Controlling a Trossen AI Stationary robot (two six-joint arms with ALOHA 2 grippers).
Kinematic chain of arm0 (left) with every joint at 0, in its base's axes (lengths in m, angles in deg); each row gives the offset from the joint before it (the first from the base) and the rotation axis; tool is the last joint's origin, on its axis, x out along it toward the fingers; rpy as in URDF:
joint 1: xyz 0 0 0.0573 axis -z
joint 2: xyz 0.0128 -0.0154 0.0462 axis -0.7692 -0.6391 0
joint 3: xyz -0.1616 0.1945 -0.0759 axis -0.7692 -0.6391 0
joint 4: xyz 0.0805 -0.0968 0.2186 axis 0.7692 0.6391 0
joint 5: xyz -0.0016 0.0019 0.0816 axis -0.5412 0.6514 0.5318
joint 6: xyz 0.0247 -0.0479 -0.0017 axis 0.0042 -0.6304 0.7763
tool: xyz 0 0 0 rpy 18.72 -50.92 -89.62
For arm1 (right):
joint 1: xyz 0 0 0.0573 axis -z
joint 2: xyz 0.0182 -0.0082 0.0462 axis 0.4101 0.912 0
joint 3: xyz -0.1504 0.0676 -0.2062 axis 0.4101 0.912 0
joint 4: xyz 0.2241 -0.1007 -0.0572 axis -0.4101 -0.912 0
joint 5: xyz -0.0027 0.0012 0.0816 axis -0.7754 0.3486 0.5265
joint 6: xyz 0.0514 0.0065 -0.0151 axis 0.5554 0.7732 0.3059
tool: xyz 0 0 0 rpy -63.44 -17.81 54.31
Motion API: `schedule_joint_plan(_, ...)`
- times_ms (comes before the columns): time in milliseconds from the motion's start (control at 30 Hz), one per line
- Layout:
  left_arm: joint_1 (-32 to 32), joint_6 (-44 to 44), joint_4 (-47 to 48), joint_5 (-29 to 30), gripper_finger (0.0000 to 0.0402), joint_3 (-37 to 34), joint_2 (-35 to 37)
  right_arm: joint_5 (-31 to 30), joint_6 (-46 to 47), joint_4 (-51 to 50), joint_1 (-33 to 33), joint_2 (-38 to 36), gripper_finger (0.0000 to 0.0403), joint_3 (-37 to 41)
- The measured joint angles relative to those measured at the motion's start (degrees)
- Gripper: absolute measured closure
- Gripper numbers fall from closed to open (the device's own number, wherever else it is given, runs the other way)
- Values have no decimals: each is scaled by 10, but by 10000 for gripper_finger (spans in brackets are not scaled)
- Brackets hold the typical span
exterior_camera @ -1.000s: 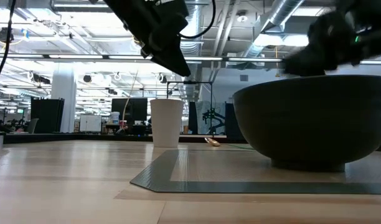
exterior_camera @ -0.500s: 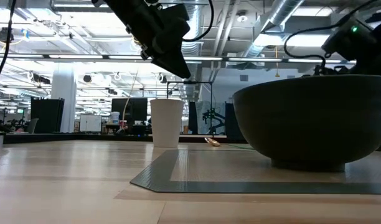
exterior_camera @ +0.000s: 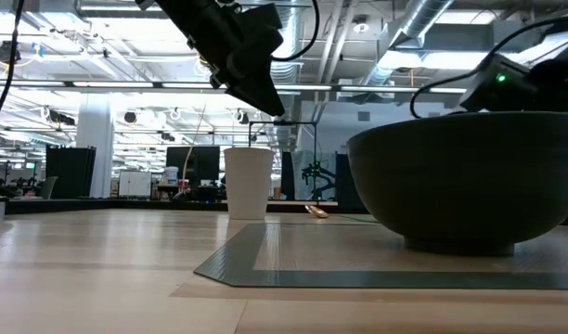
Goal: Pick & Place Utensil
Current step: Put the orange fork into the black bowl
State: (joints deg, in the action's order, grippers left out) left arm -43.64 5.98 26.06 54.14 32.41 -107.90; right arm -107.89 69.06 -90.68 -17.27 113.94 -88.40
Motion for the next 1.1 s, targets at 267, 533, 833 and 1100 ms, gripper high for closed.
schedule_joint_plan(267, 0, 0, 0, 0, 294, 0, 0, 2, 11, 41, 39, 79, 298, -2)
schedule_joint_plan(533, 0, 0, 0, 0, 294, 0, 0, 6, -59, 123, 64, 128, 314, -2)
schedule_joint_plan(833, 0, 0, 0, 0, 294, 0, 0, 77, -154, 196, 86, 149, 394, -2)
schedule_joint_plan(1100, 0, 0, 0, 0, 294, 0, 0, 103, -215, 235, 85, 151, 364, 0)
